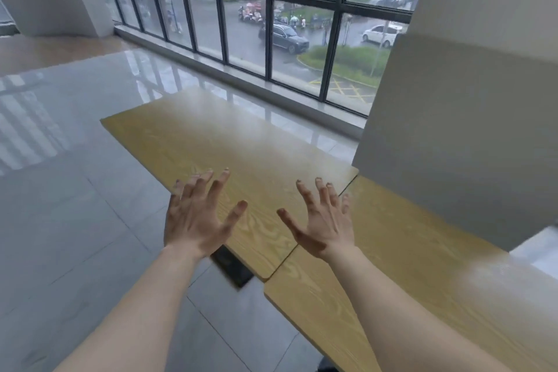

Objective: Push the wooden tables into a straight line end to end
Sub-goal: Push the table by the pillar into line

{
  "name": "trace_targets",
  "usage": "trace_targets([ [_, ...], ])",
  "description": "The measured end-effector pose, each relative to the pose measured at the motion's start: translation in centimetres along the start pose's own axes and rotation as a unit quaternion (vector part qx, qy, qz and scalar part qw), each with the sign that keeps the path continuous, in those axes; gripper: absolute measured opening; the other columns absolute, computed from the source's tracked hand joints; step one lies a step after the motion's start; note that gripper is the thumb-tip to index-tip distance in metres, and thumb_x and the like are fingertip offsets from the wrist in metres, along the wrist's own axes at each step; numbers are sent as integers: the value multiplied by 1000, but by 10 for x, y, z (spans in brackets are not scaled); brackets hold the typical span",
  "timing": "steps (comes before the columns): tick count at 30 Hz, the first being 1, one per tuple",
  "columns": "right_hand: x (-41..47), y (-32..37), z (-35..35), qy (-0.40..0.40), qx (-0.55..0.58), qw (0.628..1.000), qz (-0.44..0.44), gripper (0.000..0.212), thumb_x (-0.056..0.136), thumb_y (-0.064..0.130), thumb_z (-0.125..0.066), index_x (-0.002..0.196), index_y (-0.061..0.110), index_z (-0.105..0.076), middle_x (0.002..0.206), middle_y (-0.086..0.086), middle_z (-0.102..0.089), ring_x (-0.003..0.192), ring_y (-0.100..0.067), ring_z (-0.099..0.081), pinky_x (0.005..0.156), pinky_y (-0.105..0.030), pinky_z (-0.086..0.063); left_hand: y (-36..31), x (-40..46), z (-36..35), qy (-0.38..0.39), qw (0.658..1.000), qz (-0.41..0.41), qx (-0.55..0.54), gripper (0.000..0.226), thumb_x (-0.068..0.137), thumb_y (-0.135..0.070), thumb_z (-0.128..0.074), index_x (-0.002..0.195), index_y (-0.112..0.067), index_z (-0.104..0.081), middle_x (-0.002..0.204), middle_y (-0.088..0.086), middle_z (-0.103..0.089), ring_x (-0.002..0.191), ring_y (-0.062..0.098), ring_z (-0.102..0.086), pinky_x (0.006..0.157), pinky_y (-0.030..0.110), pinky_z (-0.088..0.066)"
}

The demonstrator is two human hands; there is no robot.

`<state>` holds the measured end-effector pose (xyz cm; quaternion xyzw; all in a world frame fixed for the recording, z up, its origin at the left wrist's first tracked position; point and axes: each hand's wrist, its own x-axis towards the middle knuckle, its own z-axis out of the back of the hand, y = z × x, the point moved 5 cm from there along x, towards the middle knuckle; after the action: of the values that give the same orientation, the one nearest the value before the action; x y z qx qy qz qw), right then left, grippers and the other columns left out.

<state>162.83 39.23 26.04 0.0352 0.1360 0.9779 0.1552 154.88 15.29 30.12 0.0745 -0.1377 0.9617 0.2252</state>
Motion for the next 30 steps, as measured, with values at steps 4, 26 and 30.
trace_targets([
  [4,55,22,-24,5,-2,997,-75,99,81,98,-6,165,46,-1,178,-5,2,164,-31,4,130,-62,4,46,79,-26,30,998,-48,-32,89,87,-88,-14,161,-39,-18,168,3,-28,157,28,-21,130,53,-2],
  [26,258,-117,-90,-21,34,937,-348,101,79,94,-7,166,43,-6,178,-5,3,164,-26,8,130,-58,8,-59,404,-221,163,940,-294,-54,86,86,-87,-11,162,-45,-13,170,-3,-28,158,20,-20,131,44,-2],
  [30,294,-150,-110,-12,41,930,-366,97,84,93,-12,166,43,-5,178,-6,6,164,-26,11,130,-57,10,-85,441,-271,189,934,-294,-72,85,87,-86,-15,161,-45,-16,168,-3,-31,158,20,-22,131,43,-1],
])
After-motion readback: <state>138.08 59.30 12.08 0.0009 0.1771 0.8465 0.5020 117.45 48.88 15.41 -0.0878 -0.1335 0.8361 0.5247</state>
